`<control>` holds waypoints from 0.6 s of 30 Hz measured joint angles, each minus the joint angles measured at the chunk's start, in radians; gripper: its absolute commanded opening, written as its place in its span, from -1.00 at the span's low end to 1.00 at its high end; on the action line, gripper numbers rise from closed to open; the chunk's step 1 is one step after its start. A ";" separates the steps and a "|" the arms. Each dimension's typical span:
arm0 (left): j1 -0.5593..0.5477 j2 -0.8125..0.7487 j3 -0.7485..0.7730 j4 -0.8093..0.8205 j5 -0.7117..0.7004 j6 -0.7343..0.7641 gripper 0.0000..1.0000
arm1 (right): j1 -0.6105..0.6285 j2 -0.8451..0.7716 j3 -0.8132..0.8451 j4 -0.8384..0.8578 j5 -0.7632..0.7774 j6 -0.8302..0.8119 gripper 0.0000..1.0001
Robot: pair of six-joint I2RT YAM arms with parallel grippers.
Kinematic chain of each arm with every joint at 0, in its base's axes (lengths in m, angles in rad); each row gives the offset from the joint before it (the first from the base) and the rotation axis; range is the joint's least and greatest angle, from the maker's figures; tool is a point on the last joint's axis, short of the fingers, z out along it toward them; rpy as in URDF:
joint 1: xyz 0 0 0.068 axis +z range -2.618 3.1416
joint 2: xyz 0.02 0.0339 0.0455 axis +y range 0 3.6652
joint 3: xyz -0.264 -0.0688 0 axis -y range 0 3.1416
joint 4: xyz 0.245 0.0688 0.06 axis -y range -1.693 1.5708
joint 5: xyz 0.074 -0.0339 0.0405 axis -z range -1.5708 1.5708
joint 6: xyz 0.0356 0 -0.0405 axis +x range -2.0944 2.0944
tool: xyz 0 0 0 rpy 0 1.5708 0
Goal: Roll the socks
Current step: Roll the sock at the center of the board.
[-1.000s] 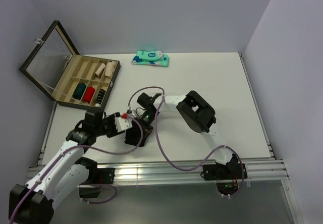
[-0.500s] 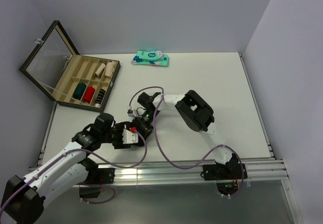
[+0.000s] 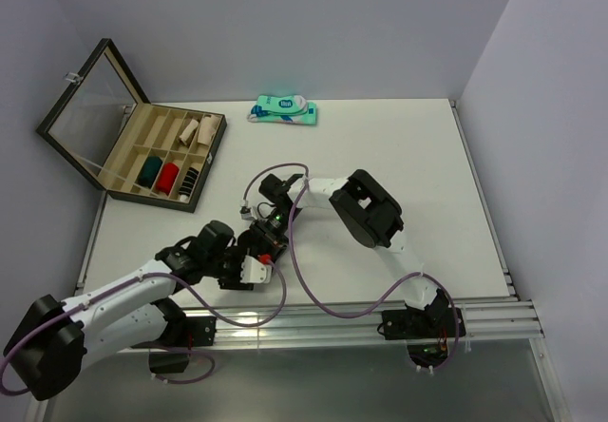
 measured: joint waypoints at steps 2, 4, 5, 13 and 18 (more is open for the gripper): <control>0.000 0.026 0.000 0.029 -0.016 -0.003 0.17 | 0.000 0.000 -0.002 0.002 -0.001 0.000 -0.79; -0.002 0.042 0.000 0.056 -0.033 -0.009 0.15 | 0.000 0.000 -0.004 0.005 -0.005 0.000 -0.79; -0.002 0.048 0.000 0.069 -0.043 -0.013 0.13 | 0.000 0.000 -0.005 0.006 -0.006 0.000 -0.79; -0.004 0.100 -0.001 0.113 -0.088 -0.031 -0.32 | -0.003 -0.005 -0.027 0.034 -0.024 0.009 -0.68; -0.005 0.150 0.040 0.084 -0.079 -0.043 -0.74 | -0.006 -0.036 -0.076 0.093 -0.014 0.058 -0.51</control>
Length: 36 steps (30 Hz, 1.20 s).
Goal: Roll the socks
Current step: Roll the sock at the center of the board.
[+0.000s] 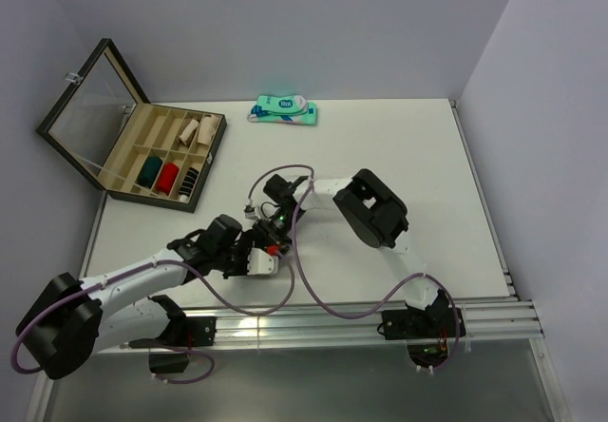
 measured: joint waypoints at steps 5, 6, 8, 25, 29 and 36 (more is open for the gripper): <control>0.006 0.071 0.071 -0.065 0.055 0.000 -0.99 | -0.010 -0.107 -0.143 0.150 0.063 0.100 -0.32; 0.014 0.086 0.087 -0.080 0.079 0.000 -0.99 | -0.015 -0.146 -0.192 0.196 0.091 0.127 -0.28; 0.034 0.110 0.111 -0.106 0.123 0.005 -0.99 | -0.032 -0.227 -0.284 0.274 0.153 0.178 -0.18; 0.349 0.486 0.391 -0.582 0.466 0.298 -0.99 | -0.191 -0.916 -0.831 0.676 0.652 0.363 -0.16; 0.408 0.656 0.516 -0.735 0.509 0.389 -0.99 | -0.123 -1.058 -0.877 0.706 0.769 0.322 -0.10; 0.423 0.860 0.656 -0.930 0.541 0.473 -0.99 | 0.200 -1.035 -0.822 0.716 0.948 0.170 0.00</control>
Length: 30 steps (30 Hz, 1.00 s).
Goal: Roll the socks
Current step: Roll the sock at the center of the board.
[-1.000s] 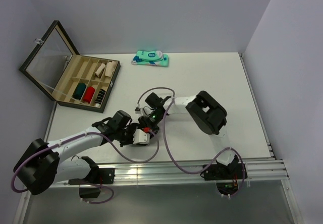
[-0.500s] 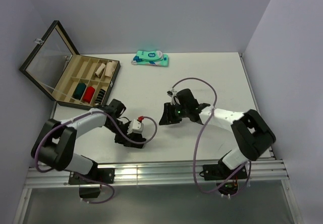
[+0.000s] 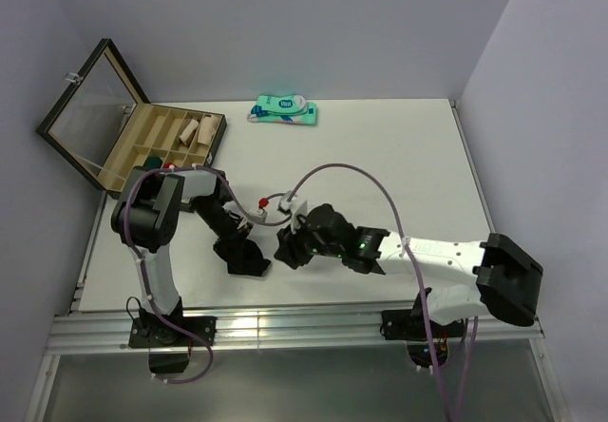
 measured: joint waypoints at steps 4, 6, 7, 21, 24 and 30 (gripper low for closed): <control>0.002 0.051 0.039 -0.064 0.001 0.023 -0.99 | 0.091 0.095 0.042 0.004 0.061 -0.071 0.09; 0.007 0.066 0.049 -0.076 0.002 0.026 -0.99 | 0.132 0.158 0.069 -0.004 0.108 -0.100 0.10; 0.010 0.070 0.051 -0.080 0.003 0.026 -0.99 | 0.150 0.189 0.086 -0.005 0.126 -0.111 0.11; 0.010 0.083 0.067 -0.106 0.003 0.025 -0.99 | 0.296 0.484 0.275 -0.011 0.315 -0.235 0.18; 0.010 0.083 0.070 -0.108 0.003 0.024 -0.99 | 0.301 0.519 0.301 -0.010 0.339 -0.249 0.17; 0.008 0.090 0.074 -0.108 0.003 0.023 -0.99 | 0.306 0.581 0.319 0.000 0.373 -0.267 0.03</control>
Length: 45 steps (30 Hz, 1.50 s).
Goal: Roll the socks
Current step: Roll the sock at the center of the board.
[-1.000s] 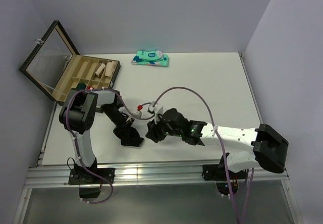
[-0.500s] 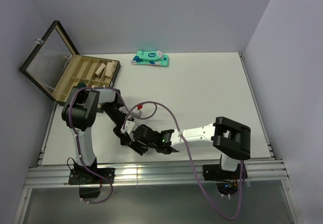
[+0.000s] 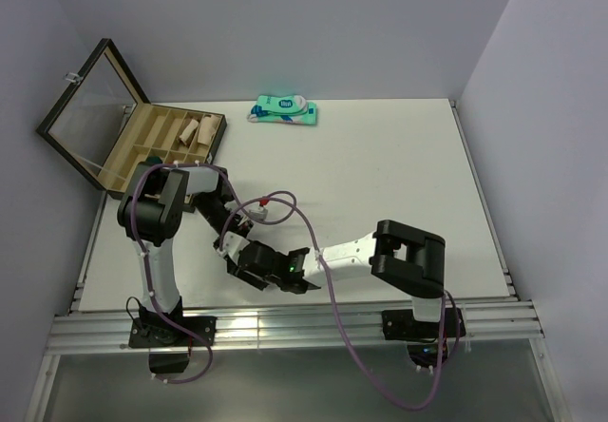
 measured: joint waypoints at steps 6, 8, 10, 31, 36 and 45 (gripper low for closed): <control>-0.001 0.002 0.002 -0.002 -0.001 -0.006 -0.62 | 0.001 0.015 0.007 0.009 0.039 -0.016 -0.81; -0.001 0.002 0.005 -0.004 -0.002 -0.010 -0.51 | 0.005 0.015 0.007 0.009 0.050 -0.018 -0.85; 0.000 -0.005 0.007 -0.004 -0.003 -0.021 -0.47 | 0.007 0.015 0.007 0.010 0.055 -0.018 -0.88; 0.034 -0.049 0.115 -0.026 0.008 -0.084 -0.42 | -0.003 -0.024 -0.017 0.027 0.132 -0.014 -0.94; 0.035 -0.060 0.099 -0.022 0.007 -0.081 -0.32 | -0.003 -0.024 -0.017 0.019 0.120 -0.014 -0.95; 0.064 -0.112 0.120 -0.020 -0.013 -0.096 -0.32 | 0.000 -0.022 -0.021 -0.058 0.106 -0.014 -0.95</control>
